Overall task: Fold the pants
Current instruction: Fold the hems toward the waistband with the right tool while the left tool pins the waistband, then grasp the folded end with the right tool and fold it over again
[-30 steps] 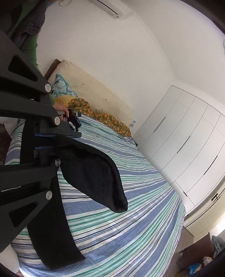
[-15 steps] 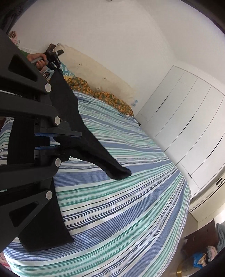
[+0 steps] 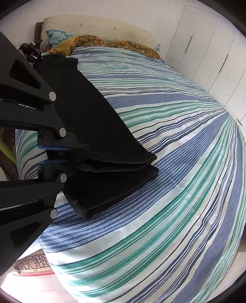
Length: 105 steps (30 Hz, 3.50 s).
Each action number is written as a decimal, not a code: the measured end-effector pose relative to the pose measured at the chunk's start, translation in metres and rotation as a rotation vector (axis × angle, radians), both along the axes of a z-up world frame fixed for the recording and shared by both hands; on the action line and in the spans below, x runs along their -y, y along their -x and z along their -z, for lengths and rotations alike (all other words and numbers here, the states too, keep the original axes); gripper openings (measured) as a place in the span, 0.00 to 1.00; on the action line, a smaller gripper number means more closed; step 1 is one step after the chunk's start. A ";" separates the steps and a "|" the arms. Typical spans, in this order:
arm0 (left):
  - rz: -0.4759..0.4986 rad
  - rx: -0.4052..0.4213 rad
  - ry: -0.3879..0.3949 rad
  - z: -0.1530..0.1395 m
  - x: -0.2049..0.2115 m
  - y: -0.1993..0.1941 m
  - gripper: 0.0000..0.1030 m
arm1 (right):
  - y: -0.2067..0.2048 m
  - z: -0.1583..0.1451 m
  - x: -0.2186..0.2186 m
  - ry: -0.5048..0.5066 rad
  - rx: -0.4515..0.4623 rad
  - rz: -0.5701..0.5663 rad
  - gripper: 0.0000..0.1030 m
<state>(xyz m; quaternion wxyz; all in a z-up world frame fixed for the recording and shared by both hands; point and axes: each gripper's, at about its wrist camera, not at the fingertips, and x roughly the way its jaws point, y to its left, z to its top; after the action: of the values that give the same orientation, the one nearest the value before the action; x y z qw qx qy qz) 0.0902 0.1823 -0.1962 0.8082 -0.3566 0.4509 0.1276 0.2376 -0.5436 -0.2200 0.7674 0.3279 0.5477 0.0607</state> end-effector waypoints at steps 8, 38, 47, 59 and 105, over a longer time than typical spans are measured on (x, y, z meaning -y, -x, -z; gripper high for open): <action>-0.014 0.027 -0.007 0.001 0.003 0.005 0.12 | 0.004 -0.001 0.005 -0.001 -0.001 0.023 0.15; 0.049 -0.033 -0.093 0.014 0.017 0.016 0.11 | 0.009 -0.007 0.005 0.190 -0.043 0.087 0.16; 0.062 -0.088 -0.196 -0.003 0.025 0.045 0.64 | 0.026 -0.063 0.029 0.197 0.079 0.119 0.75; -0.055 -0.049 -0.123 -0.021 -0.003 0.077 0.64 | 0.036 -0.007 0.033 -0.281 -0.056 0.299 0.74; 0.013 0.033 -0.033 -0.016 -0.028 0.039 0.64 | 0.030 -0.012 -0.555 0.014 0.292 -0.909 0.44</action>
<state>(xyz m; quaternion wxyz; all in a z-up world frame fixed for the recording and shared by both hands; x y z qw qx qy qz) 0.0507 0.2103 -0.1805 0.8222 -0.3424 0.4375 0.1238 0.2072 0.0117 -0.2083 0.7342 0.0382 0.5225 0.4319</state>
